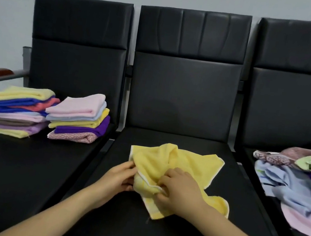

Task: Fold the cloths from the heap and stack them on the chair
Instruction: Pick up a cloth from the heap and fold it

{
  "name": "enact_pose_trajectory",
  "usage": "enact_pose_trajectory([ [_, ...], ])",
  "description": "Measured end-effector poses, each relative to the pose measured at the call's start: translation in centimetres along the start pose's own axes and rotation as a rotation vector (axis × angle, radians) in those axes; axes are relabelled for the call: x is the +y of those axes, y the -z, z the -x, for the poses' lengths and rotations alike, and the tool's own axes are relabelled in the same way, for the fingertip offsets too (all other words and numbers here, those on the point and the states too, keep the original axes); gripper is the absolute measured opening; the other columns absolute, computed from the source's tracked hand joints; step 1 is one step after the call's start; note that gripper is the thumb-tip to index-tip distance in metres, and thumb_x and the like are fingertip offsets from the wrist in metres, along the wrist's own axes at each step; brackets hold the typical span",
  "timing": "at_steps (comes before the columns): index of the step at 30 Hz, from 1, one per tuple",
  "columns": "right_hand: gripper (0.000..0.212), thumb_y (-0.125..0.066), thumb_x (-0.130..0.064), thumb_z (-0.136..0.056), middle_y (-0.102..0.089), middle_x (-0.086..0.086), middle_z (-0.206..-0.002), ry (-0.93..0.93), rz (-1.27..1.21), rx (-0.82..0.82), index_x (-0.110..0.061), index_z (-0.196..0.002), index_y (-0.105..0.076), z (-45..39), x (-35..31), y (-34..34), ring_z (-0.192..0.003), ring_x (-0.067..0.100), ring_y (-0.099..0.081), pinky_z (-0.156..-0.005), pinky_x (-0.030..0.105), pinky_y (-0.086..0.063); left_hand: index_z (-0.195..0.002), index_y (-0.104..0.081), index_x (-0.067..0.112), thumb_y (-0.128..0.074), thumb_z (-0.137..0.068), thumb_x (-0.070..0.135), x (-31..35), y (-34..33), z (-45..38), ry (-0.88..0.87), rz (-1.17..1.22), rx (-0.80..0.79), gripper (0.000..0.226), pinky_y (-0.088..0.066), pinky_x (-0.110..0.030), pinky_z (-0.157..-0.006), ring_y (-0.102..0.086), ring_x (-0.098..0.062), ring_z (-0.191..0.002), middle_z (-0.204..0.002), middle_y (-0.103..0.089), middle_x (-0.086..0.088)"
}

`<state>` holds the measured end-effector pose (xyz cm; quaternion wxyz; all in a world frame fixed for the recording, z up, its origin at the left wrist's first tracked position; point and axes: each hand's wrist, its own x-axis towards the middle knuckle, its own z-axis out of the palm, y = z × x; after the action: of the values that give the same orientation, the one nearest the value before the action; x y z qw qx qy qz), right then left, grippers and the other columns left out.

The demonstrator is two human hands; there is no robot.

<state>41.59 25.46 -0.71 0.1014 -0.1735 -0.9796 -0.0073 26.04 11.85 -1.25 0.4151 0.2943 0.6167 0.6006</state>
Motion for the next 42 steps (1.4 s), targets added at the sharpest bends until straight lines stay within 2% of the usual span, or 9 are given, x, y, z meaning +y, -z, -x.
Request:
enact_pose_trajectory([
  [8, 0.030, -0.068, -0.038, -0.087, -0.050, -0.009, -0.065, -0.176, -0.905, -0.101, -0.012, -0.073, -0.066, 1.2, 2.3, 2.8, -0.065, 0.003, -0.045, -0.063, 0.019, -0.036, -0.110, -0.069, 0.001, -0.060, -0.092, 0.020, 0.9, -1.6, 0.1, 0.010, 0.081, -0.025, 0.028, -0.051, -0.033, -0.090, -0.068, -0.022, -0.104, -0.109, -0.072, -0.011],
  [13, 0.027, -0.071, -0.035, -0.086, -0.058, -0.004, -0.072, -0.140, -0.956, -0.216, -0.008, -0.084, -0.074, 1.8, 3.9, 3.4, -0.072, 0.005, -0.051, -0.070, 0.022, -0.042, -0.115, -0.067, 0.003, -0.058, -0.093, 0.023, 0.9, -2.9, 0.4, -0.008, 0.119, 0.000, 0.031, -0.052, -0.033, -0.087, -0.067, -0.023, -0.107, -0.112, -0.071, -0.011],
  [17, 0.046, -0.066, -0.035, -0.089, -0.044, 0.013, -0.066, -0.195, -1.113, -0.190, 0.005, -0.069, -0.059, 2.1, 4.2, 3.9, -0.063, 0.019, -0.043, -0.065, 0.024, -0.041, -0.120, -0.063, 0.006, -0.054, -0.096, 0.021, 1.3, -3.4, 0.6, -0.001, 0.243, 0.028, 0.030, -0.052, -0.034, -0.085, -0.068, -0.022, -0.106, -0.113, -0.071, -0.012],
  [20, 0.034, -0.062, -0.031, -0.092, -0.074, 0.010, -0.091, -0.276, -1.274, -0.160, 0.000, -0.089, -0.074, 2.2, 4.8, 4.2, -0.086, 0.022, -0.069, -0.079, 0.026, -0.054, -0.121, -0.063, 0.005, -0.053, -0.096, 0.019, 1.7, -3.3, 0.8, 0.019, 0.329, 0.055, 0.030, -0.051, -0.038, -0.087, -0.067, -0.026, -0.107, -0.113, -0.070, -0.014],
  [23, 0.029, -0.060, -0.031, -0.094, -0.075, 0.003, -0.100, -0.307, -1.318, -0.130, -0.007, -0.100, -0.075, 2.4, 4.9, 4.4, -0.096, 0.016, -0.070, -0.079, 0.022, -0.055, -0.121, -0.062, 0.005, -0.054, -0.095, 0.017, 1.6, -3.0, 1.0, 0.045, 0.364, 0.075, 0.030, -0.051, -0.040, -0.087, -0.066, -0.028, -0.107, -0.112, -0.070, -0.016],
  [31, 0.034, -0.052, -0.032, -0.098, -0.070, 0.007, -0.106, -0.415, -1.297, -0.069, -0.005, -0.108, -0.069, 1.9, 4.6, 3.9, -0.098, 0.019, -0.065, -0.082, 0.024, -0.054, -0.120, -0.064, 0.010, -0.065, -0.086, 0.025, 0.3, -3.0, 1.6, 0.030, -0.002, -0.055, 0.037, -0.053, -0.030, -0.084, -0.068, -0.019, -0.105, -0.113, -0.071, -0.004],
  [34, 0.034, -0.044, -0.031, -0.102, -0.064, 0.007, -0.119, -0.541, -1.405, 0.012, -0.011, -0.119, -0.064, 1.3, 5.4, 4.3, -0.107, 0.022, -0.060, -0.095, 0.034, -0.047, -0.118, -0.066, 0.009, -0.058, -0.092, 0.022, 0.8, -3.1, 1.4, 0.003, -0.047, -0.014, 0.029, -0.053, -0.030, -0.083, -0.069, -0.019, -0.102, -0.111, -0.072, -0.005],
  [38, 0.032, -0.049, -0.026, -0.099, -0.068, 0.020, -0.098, -0.721, -1.906, 0.364, 0.001, -0.106, -0.066, 1.6, 9.5, 6.8, -0.088, 0.031, -0.066, -0.080, 0.038, -0.054, -0.103, -0.064, 0.003, -0.042, -0.099, 0.007, 4.2, -0.7, 0.6, -0.087, 0.422, 0.168, 0.022, -0.059, -0.028, -0.061, -0.073, -0.017, -0.072, -0.085, -0.075, -0.011],
  [42, 0.039, -0.047, -0.017, -0.098, -0.057, 0.026, -0.130, -0.925, -1.728, 0.598, 0.006, -0.130, -0.052, 3.0, 14.0, 6.8, -0.104, 0.030, -0.060, -0.082, 0.043, -0.054, -0.112, -0.065, 0.004, -0.054, -0.096, 0.017, 4.8, 4.3, 1.5, -0.051, 0.365, 0.367, 0.023, -0.055, -0.032, -0.065, -0.071, -0.019, -0.073, -0.082, -0.073, -0.008],
])
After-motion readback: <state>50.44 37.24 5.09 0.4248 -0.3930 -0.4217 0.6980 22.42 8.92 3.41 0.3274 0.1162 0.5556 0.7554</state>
